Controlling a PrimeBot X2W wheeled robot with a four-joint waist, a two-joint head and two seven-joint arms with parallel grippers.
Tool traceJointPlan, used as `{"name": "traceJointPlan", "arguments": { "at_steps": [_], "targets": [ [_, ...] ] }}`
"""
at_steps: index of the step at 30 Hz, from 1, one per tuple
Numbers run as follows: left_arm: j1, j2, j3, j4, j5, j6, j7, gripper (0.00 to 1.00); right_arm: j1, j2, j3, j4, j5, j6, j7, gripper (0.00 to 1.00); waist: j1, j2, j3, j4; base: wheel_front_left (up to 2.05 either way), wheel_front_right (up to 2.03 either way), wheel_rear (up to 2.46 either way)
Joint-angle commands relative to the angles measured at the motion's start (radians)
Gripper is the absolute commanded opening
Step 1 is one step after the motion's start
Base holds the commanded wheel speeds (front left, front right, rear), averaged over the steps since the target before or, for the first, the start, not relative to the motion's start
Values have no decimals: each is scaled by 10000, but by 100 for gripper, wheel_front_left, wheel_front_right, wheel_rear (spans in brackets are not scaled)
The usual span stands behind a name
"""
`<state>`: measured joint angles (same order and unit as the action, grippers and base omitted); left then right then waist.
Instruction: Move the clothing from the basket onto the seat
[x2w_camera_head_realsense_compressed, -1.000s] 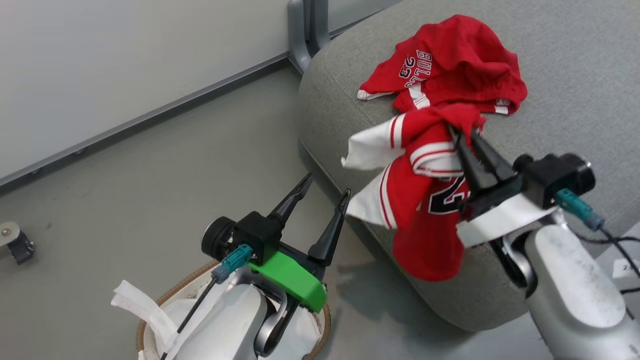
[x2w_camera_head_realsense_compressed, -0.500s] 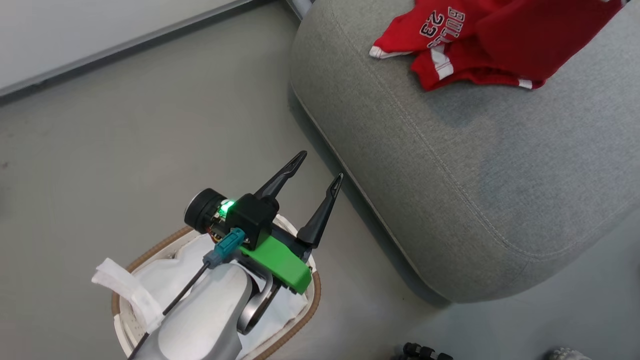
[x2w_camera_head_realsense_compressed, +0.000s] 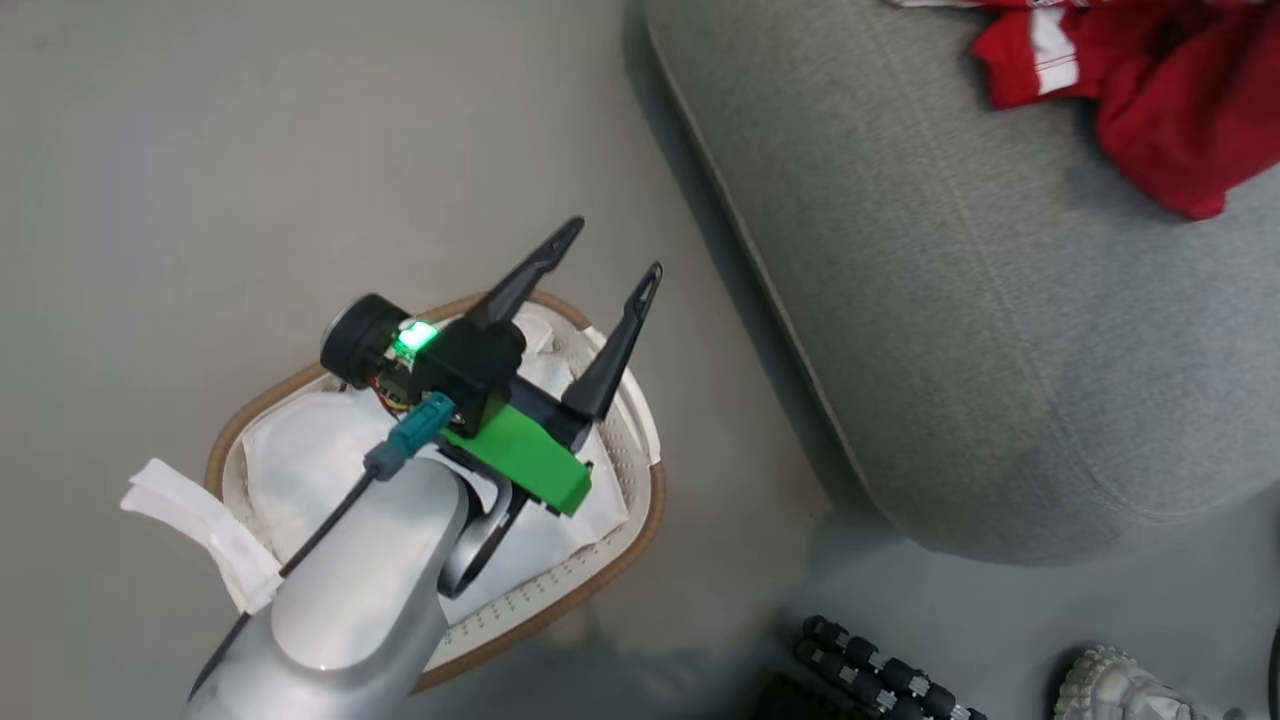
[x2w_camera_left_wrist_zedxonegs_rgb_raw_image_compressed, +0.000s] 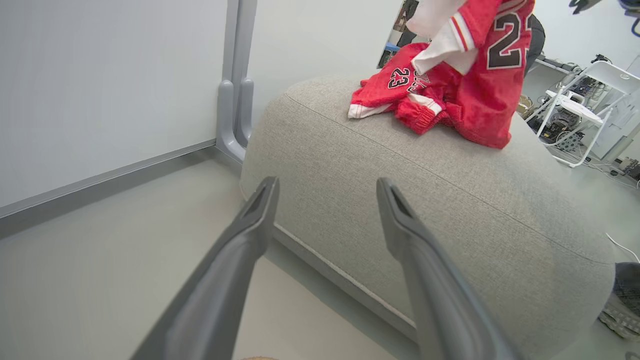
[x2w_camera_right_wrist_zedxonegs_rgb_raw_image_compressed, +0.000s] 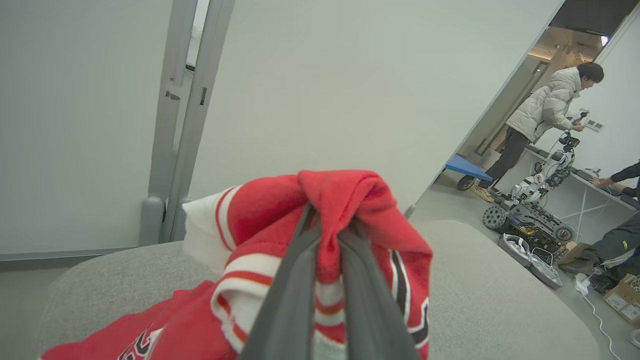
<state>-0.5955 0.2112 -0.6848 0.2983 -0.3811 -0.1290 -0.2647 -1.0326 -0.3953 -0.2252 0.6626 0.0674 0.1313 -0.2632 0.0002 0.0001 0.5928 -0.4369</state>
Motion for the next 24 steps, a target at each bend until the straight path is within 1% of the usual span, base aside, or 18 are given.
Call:
{"name": "traceJointPlan", "arguments": {
  "at_steps": [1, 7, 8, 9, 10, 11, 12, 17, 21, 24],
  "targets": [
    [-212, 16, 87, -69, 71, -30, 9, 100, 195, 49, -216, 161, -87, -11, -20, 0, -2, -1, 813, 641, 0, 0, 0],
    [-310, 0, 168, -95, 168, -30, 7, 100, 822, 423, -1013, 748, -504, -11, -20, 0, -2, -1, 983, 841, 0, 0, 0],
    [-323, -25, 235, -109, 171, -30, 9, 100, 984, 505, -1157, 817, -557, -11, -20, 12, -2, -1, 968, 868, 0, 0, 0],
    [-324, -34, 267, -111, 171, -30, 9, 100, 1098, 586, -1286, 814, -568, -11, -20, 37, -2, -1, 943, 884, 0, 0, 0],
    [-309, -49, 352, -110, 183, -30, 9, 100, 1249, 672, -1440, 741, -547, -11, -22, 76, -2, -1, 889, 895, 0, 0, 0],
    [-265, -64, 430, -115, 181, -30, 9, 100, 1419, 757, -1486, 692, -566, -11, -20, 76, -2, -1, 825, 895, 0, 0, 0],
    [-187, -82, 551, -127, 200, -30, 9, 100, 1614, 856, -1525, 590, -596, -11, -22, 100, -2, -1, 735, 882, 0, 0, 0],
    [217, -137, 1103, -120, 295, -30, 9, 100, 2658, 1250, -1538, -5, -502, -11, -20, 100, -2, -1, 165, 813, 0, 0, 0],
    [622, -261, 1888, -241, 448, -30, 9, 100, 3425, 1553, -1187, -483, -289, -11, -20, 100, -2, -1, -396, 829, 0, 0, 0],
    [952, -360, 2434, -276, 567, -30, 9, 100, 3913, 1725, -838, -933, -200, -11, -22, 100, -2, -1, -870, 968, 0, 0, 0]
  ]
}}
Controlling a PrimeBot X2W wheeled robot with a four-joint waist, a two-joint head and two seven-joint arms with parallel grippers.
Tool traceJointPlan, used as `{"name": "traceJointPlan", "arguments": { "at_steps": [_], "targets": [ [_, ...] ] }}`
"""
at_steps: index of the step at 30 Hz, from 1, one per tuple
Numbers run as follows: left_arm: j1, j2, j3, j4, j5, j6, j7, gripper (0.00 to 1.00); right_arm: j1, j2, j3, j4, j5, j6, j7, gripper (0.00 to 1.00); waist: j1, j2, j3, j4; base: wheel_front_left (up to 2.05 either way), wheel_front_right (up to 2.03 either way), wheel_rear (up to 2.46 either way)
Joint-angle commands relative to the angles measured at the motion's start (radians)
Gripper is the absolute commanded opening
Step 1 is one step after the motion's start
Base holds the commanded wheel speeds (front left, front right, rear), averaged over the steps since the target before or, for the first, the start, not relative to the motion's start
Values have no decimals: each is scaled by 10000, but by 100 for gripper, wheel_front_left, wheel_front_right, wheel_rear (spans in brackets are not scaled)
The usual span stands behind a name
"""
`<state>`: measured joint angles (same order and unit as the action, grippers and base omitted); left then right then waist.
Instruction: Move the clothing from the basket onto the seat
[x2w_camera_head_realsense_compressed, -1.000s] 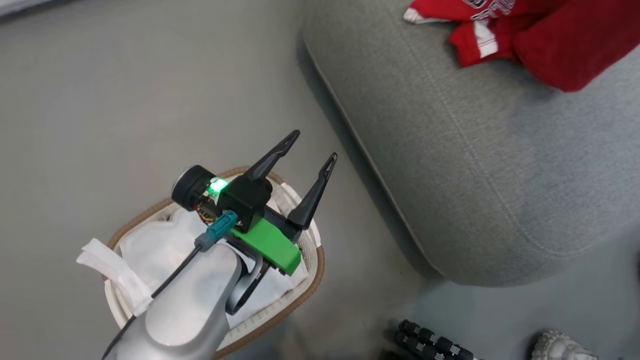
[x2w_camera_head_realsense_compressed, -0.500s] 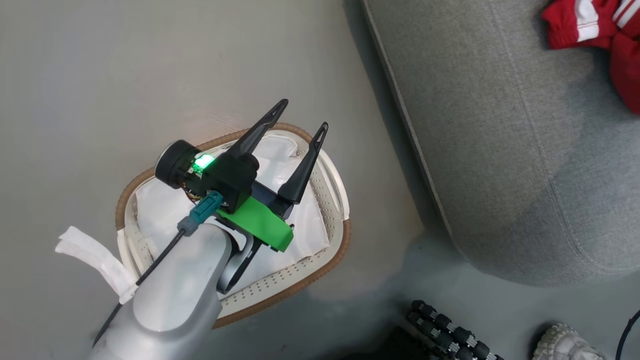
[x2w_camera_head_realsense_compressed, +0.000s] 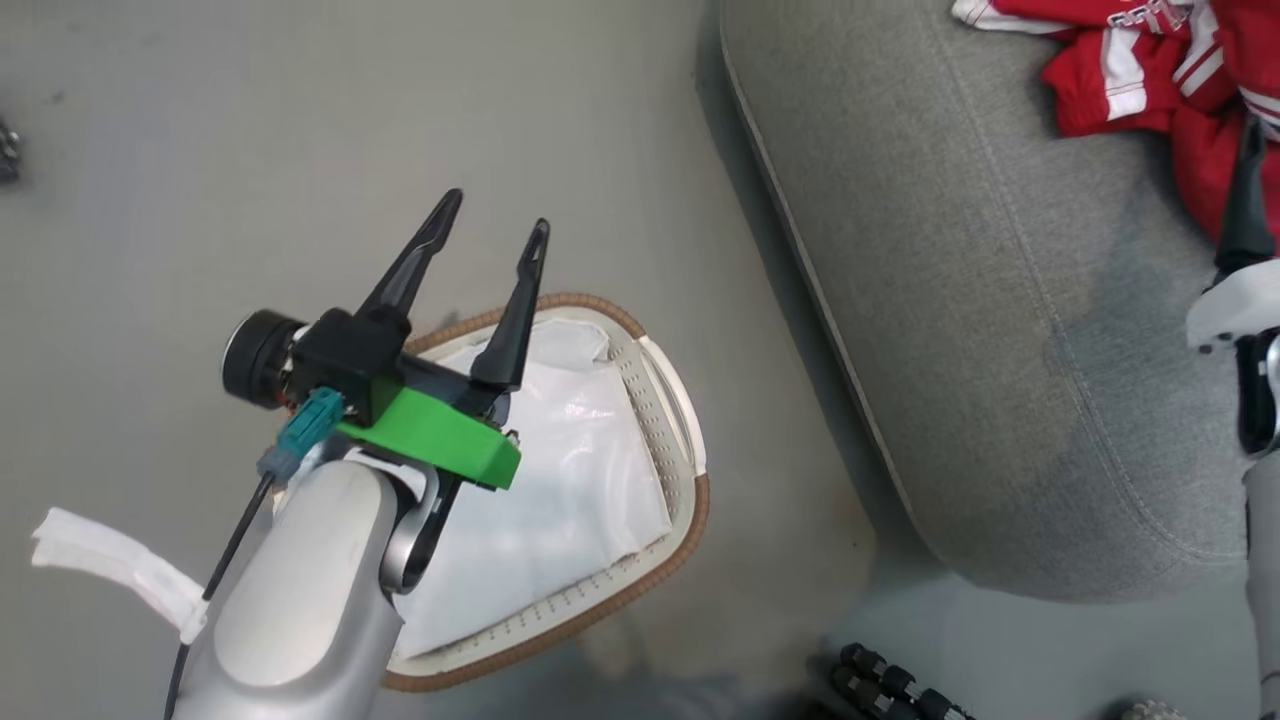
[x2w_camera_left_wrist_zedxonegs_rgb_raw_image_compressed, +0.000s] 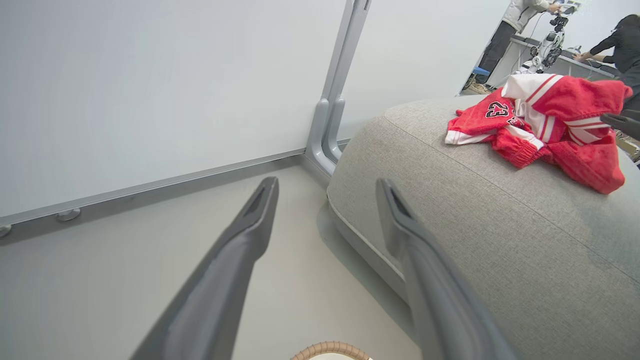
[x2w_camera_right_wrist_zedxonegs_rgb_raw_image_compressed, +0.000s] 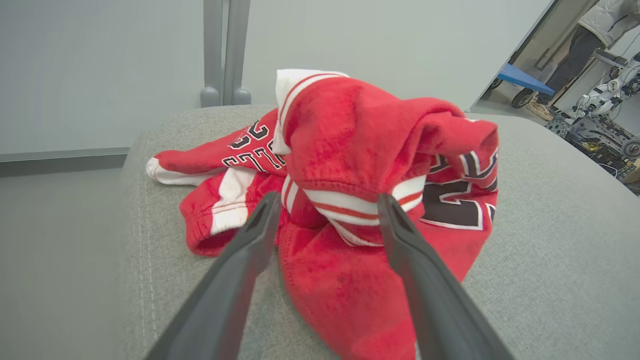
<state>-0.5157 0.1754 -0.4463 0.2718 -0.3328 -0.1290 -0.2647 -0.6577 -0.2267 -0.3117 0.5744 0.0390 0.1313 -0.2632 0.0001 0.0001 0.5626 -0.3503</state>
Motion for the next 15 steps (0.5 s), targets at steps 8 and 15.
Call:
{"name": "traceJointPlan", "arguments": {
  "at_steps": [8, 15],
  "targets": [
    [1273, -536, 1648, -108, 645, -30, 9, 100, 1261, 389, 1417, -1172, 661, -11, -20, 100, -1, -1, -1825, 982, 0, 0, 0],
    [2383, -839, 3176, 23, 1204, -23, 9, 100, 1923, 701, 2199, -1731, 958, -11, -20, 100, -1, -1, -2656, 1872, 0, 0, 0]
  ]
}}
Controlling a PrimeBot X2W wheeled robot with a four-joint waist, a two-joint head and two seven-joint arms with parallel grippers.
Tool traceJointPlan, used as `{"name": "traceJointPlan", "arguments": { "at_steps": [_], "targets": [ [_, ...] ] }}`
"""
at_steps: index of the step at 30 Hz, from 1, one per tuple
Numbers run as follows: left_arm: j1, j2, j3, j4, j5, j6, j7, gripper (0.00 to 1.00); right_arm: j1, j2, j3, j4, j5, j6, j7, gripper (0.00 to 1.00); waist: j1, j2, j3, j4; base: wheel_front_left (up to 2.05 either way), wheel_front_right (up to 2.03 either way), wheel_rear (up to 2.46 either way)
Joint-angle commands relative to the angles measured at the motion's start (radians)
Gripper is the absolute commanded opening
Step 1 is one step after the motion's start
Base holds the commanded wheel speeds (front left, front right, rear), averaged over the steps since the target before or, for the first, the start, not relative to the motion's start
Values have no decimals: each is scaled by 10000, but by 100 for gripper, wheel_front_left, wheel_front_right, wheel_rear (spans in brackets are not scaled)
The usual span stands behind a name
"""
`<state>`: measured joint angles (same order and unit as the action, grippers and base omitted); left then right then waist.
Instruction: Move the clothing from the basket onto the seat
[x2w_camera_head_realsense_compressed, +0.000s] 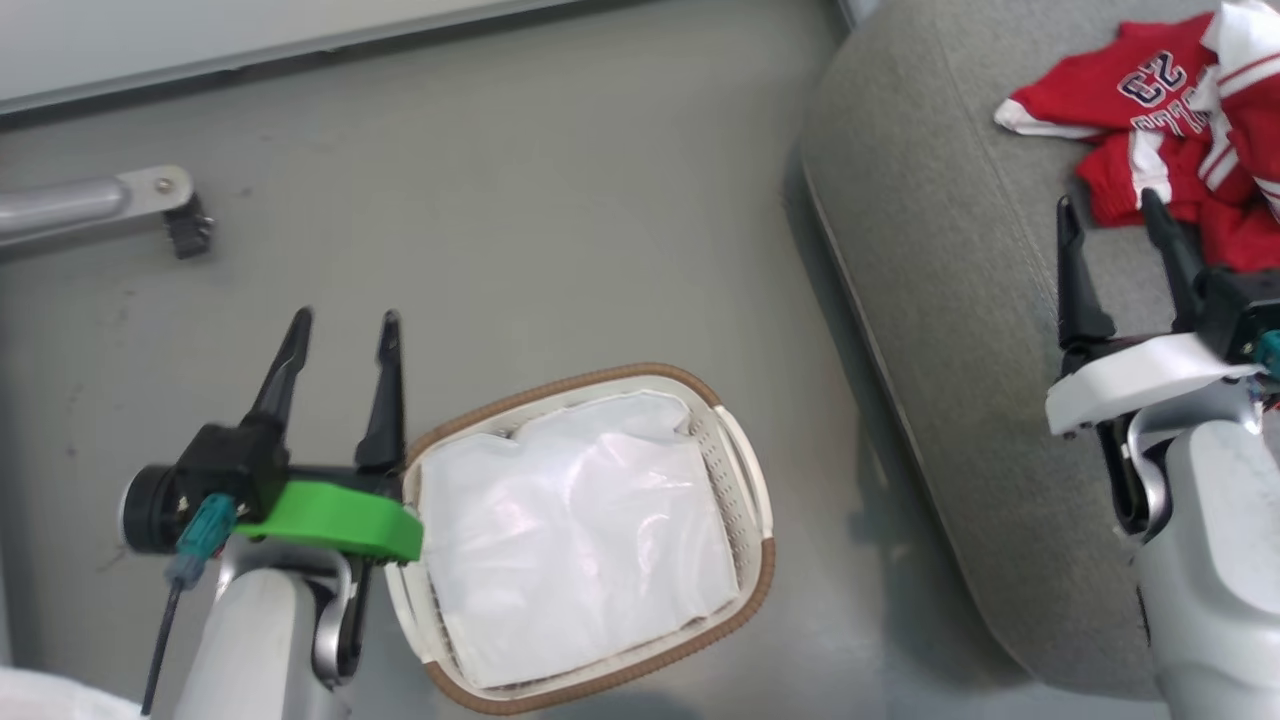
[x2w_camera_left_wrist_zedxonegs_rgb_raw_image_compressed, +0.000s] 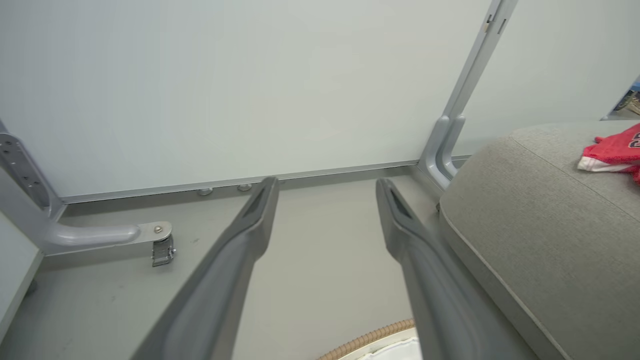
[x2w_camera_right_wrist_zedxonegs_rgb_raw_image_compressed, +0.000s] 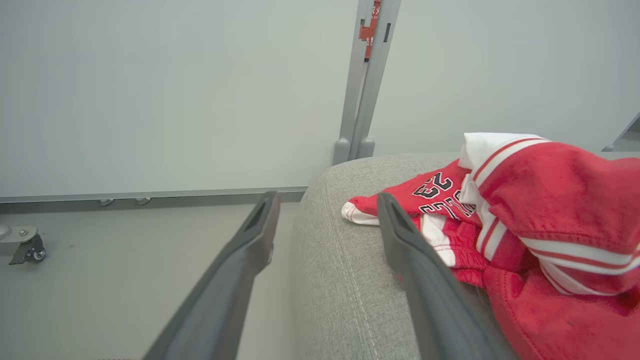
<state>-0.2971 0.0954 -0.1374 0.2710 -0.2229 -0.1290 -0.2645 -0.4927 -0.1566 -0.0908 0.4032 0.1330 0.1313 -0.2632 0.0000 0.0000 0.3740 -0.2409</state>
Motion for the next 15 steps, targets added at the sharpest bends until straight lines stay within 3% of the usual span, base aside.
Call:
{"name": "traceJointPlan", "arguments": {
  "at_steps": [1, 8, 15],
  "targets": [
    [336, -93, 275, 62, 164, -21, 7, 100, 348, 79, 58, -57, 29, -11, -20, 100, 0, 0, -842, 856, 0, 0, 0],
    [1145, -345, 1416, 490, 491, -22, 7, 100, 1134, 441, 356, -183, 51, -11, -20, 100, 0, 0, -1537, 1491, 0, 0, 0],
    [1851, -426, 1845, 791, 752, -25, 6, 100, 1941, 664, 719, 12, 187, -11, -22, 100, 0, 0, -2137, 1699, 0, 0, 0]
  ]
}}
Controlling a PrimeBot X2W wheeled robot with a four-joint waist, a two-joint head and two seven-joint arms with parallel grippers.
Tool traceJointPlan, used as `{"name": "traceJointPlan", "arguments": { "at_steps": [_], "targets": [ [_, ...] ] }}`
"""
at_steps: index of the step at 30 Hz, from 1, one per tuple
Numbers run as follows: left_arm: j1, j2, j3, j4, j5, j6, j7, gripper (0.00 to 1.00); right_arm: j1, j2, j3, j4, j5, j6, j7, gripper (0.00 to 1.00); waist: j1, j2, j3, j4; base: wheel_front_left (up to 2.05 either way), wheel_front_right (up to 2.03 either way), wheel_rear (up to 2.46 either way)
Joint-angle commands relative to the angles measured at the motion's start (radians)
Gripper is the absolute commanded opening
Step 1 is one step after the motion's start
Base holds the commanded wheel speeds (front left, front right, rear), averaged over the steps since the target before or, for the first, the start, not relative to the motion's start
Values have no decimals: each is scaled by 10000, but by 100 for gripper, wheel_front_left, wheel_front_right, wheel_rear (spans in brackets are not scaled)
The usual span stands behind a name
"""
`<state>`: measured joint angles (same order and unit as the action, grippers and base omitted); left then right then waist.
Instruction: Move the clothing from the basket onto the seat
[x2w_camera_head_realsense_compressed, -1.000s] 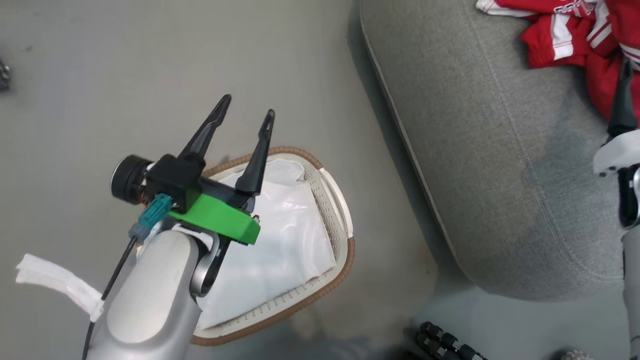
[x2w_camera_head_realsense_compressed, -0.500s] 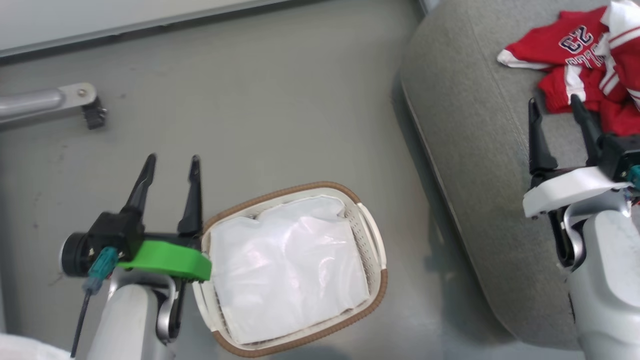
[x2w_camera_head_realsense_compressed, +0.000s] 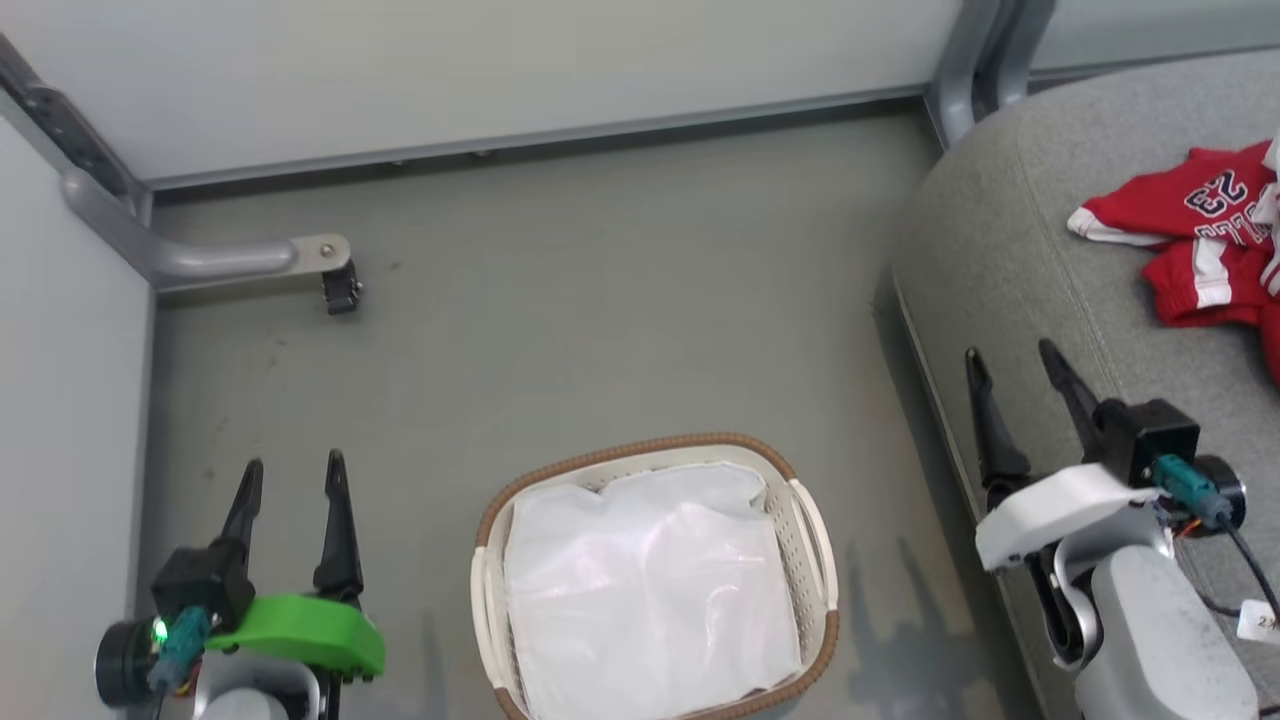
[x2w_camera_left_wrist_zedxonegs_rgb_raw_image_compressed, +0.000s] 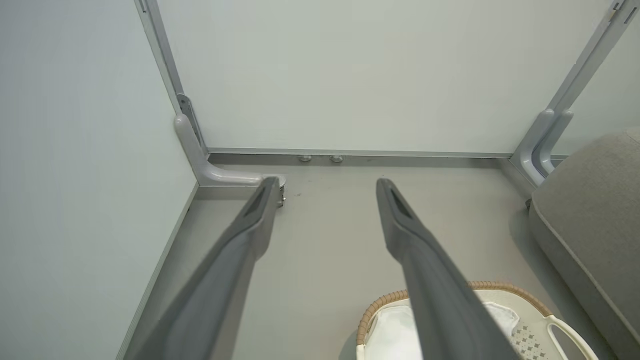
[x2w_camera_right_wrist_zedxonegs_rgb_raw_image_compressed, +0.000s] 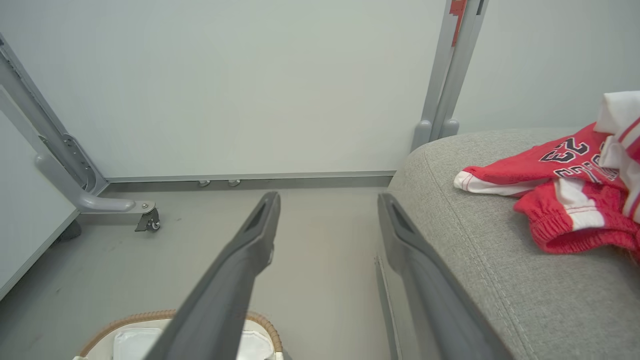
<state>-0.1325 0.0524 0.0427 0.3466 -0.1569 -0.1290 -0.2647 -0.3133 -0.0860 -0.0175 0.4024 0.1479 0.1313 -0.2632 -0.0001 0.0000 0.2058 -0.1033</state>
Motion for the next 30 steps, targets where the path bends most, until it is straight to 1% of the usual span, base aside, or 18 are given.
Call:
{"name": "traceJointPlan", "arguments": {
  "at_steps": [1, 13, 14, 18, 30],
  "targets": [
    [317, -1, 96, 64, 77, -25, 9, 100, 289, -21, 46, 54, 55, -11, -20, 100, 1, 0, -559, 334, 0, 0, 0],
    [1332, -10, -15, 86, -720, 20, 9, 100, 1456, 68, 290, 233, 230, -11, -20, 100, 1, 0, -1247, 531, 0, 0, 0],
    [1214, -15, -25, 115, -758, 4, 2, 0, 1358, 89, 294, 232, 165, 0, 0, 0, 1, 0, -1170, 462, 0, 0, 0],
    [1243, -80, -42, 453, -918, 4, 60, 0, 1511, 182, 275, 525, 311, 0, 70, 0, 1, 0, -1206, 480, 0, 0, 0],
    [1068, -67, 88, 224, -3062, 0, 656, 0, 1588, 206, 59, 190, 2565, -1, 673, 0, 1, 0, -1283, 532, 0, 0, 0]
  ]
}}
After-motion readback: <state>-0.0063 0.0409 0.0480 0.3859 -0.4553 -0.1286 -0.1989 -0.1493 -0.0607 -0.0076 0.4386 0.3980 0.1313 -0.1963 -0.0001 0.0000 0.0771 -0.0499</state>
